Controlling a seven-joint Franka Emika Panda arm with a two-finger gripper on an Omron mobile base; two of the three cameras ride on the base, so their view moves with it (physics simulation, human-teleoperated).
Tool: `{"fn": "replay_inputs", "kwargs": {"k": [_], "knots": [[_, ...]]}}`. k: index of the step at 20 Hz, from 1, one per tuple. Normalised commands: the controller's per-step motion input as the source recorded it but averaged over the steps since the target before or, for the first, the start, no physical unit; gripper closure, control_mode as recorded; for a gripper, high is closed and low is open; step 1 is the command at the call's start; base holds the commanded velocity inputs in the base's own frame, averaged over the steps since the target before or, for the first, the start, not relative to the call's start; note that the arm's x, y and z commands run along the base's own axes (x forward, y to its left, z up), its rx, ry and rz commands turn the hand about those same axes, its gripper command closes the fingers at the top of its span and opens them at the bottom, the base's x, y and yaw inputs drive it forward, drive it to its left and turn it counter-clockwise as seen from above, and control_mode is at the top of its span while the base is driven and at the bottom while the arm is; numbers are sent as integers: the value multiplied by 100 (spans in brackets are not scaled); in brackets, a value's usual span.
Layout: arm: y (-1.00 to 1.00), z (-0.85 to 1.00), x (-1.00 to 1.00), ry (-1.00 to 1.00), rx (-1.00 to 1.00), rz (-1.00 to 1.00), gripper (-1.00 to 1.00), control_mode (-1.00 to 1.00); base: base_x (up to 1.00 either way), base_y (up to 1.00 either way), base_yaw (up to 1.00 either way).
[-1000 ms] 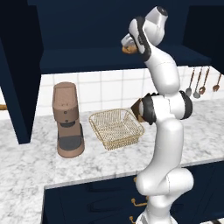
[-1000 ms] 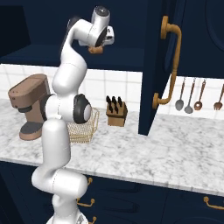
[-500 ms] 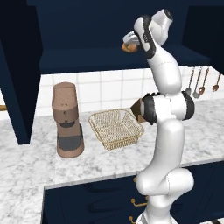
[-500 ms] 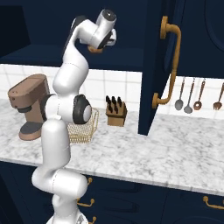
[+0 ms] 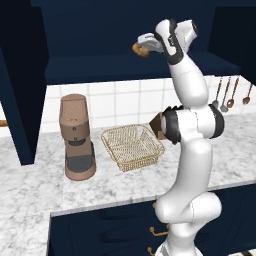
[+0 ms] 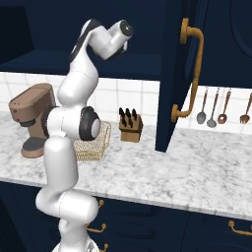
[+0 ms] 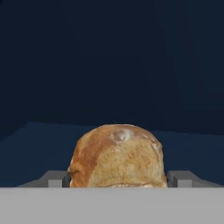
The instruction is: Open the cabinet, pick up the bread from the cabinet and place it in the basket. Then move the basket to the dining counter.
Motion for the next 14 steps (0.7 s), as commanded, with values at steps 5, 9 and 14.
{"fn": "replay_inputs", "kwargs": {"k": [5,9,14], "knots": [[16,0,-9,-12,10,-9,100,-100,0,0,0],[21,0,-51,-16,-12,-21,100,-100,0,0,0],[19,13,-86,-6,-2,-30,100,-100,0,0,0]]}}
